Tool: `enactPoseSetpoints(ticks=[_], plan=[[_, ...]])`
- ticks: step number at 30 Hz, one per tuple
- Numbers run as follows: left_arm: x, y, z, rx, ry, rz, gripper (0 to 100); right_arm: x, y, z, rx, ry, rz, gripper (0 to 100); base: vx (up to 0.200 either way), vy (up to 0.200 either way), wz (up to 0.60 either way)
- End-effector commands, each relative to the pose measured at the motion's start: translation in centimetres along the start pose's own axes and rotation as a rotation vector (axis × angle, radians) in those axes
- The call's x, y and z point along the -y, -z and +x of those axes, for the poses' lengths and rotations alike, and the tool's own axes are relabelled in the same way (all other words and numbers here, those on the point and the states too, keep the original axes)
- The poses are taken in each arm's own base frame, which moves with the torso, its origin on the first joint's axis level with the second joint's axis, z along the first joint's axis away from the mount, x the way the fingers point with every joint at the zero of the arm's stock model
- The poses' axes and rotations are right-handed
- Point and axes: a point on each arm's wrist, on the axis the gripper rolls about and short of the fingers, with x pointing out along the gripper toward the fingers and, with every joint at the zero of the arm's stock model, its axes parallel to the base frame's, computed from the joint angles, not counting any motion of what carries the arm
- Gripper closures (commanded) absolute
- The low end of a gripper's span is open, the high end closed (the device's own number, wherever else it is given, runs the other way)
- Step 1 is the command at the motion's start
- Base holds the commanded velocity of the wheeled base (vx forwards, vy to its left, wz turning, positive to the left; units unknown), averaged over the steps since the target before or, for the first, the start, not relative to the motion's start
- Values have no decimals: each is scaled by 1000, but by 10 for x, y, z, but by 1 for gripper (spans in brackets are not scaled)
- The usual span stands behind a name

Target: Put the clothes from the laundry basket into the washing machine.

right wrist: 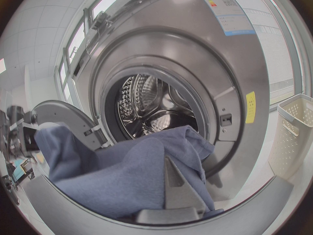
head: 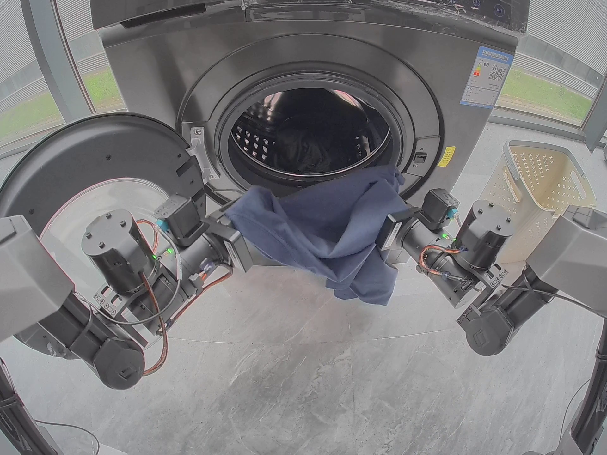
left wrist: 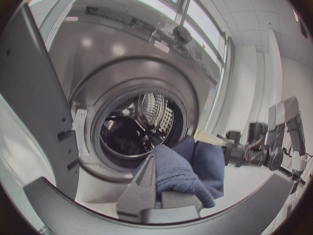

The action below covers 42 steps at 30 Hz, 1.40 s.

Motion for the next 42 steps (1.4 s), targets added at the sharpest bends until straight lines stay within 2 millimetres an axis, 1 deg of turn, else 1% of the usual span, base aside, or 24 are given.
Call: enactPoseSetpoints(ticks=[1,4,7,15,16,17,19,21,22,23,26,28,32,34,35,39,42], plan=[[-5,31,-4,-110,-16,-1,100,-6,-17,1,50,-15,15,100,0,0,0],[-7,46,-5,-159,-19,9,100,-7,-20,4,68,-17,17,100,0,0,0],[-8,54,-4,-185,-22,10,100,-8,-24,7,81,-20,19,100,0,0,0],[-11,55,-4,-186,-28,12,100,-12,-24,9,84,-29,22,100,0,0,0],[-11,56,-5,-191,-17,11,0,-13,-24,9,86,-31,23,100,0,0,0],[-11,56,-5,-191,-17,11,0,-13,-24,9,86,-31,23,100,0,0,0],[-10,60,-12,-226,2,2,0,-13,-25,11,93,-32,25,100,0,0,0],[-8,72,-29,-310,5,-4,0,-13,-25,11,95,-31,25,100,0,0,0],[-8,75,-33,-331,6,-5,0,-13,-25,11,95,-31,25,100,0,0,0],[-7,83,-40,-377,7,-8,0,-13,-24,12,95,-31,25,100,0,0,0],[-9,96,-46,-434,8,-6,0,-13,-27,13,106,-30,26,100,0,0,0],[-11,101,-52,-465,14,-8,0,-13,-29,14,115,-32,26,100,0,0,0],[-4,109,-66,-538,67,-15,0,-13,-24,16,105,-29,25,100,0,0,0],[-1,111,-67,-546,80,-13,0,-13,-22,16,103,-29,25,100,0,0,0],[4,112,-65,-546,98,-9,0,-14,-22,16,101,-31,26,100,0,0,0],[6,108,-58,-510,108,-2,0,-18,-19,15,94,-41,29,100,0,0,0],[14,98,-39,-418,137,9,0,-20,-19,15,87,-44,28,100,0,0,0]])
